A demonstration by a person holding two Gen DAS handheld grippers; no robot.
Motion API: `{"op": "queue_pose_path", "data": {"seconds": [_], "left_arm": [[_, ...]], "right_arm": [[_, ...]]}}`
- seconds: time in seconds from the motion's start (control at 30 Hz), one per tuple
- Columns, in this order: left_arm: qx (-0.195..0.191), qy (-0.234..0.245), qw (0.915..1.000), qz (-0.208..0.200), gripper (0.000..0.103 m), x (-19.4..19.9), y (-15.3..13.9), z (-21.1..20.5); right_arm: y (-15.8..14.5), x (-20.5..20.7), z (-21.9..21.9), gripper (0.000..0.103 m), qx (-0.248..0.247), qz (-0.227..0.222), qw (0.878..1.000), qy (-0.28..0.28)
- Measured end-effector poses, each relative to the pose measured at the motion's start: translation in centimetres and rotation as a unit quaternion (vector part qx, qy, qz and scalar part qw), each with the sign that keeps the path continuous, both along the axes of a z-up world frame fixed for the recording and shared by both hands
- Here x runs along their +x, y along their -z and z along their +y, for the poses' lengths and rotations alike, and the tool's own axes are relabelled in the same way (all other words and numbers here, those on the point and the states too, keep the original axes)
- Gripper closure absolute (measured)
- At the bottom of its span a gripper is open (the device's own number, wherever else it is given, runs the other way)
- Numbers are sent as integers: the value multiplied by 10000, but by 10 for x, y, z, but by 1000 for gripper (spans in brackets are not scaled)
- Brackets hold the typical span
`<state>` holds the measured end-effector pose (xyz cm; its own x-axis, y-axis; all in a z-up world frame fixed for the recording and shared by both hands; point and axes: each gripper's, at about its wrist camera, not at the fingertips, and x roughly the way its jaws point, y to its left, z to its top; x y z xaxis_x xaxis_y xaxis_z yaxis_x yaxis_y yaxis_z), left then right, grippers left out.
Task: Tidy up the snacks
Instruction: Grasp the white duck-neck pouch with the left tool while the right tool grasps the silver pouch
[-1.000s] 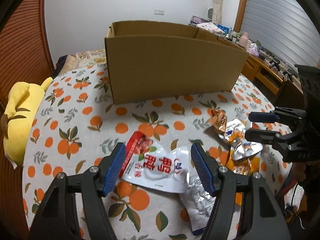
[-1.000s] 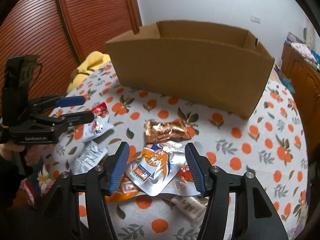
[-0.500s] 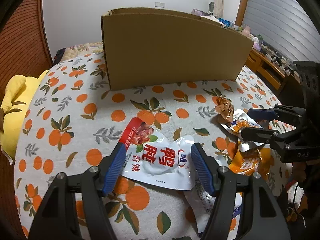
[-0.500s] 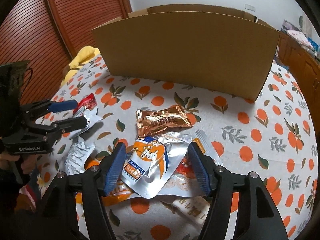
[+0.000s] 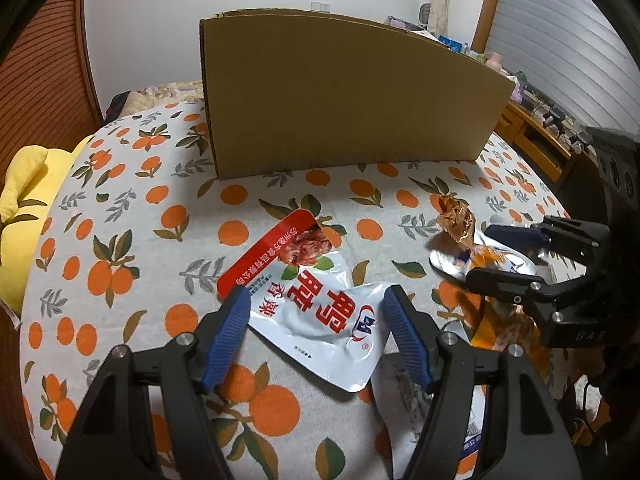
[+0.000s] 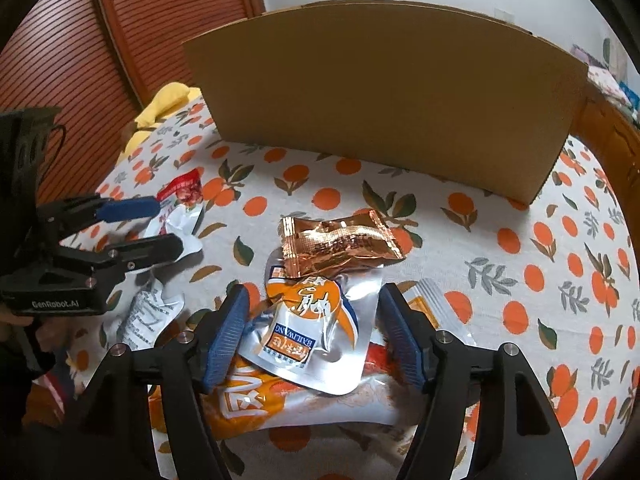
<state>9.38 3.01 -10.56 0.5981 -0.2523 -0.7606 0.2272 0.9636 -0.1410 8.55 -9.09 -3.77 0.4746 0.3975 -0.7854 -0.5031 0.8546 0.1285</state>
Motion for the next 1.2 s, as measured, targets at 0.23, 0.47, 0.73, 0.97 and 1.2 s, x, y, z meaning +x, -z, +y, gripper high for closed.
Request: {"op": "queue_pose_path", "data": {"seconds": [0.23,0.47,0.73,0.97,1.2], "left_arm": [[-133,-47,9999,41,32,8,0,-2],[-300,-79,9995,72,31,17,1,-3],[-385,-103,9992,48,29,24,2,-5],[-300,-113,9995,-52,46,22,1,-6],[-262,6,9996,-74,64,21,-1,-6]], "right_arm": [[-1,-3,0,44,-13,-87,10000,-5],[-10,-7,-8,58,221,-172,9996,41],[-15,-10,-7,95,188,-307,9993,-39],[-13,-12,-7,103,175,-276,9995,-46],[-24,-22,-4,92,361,-273,9989,-132]]}}
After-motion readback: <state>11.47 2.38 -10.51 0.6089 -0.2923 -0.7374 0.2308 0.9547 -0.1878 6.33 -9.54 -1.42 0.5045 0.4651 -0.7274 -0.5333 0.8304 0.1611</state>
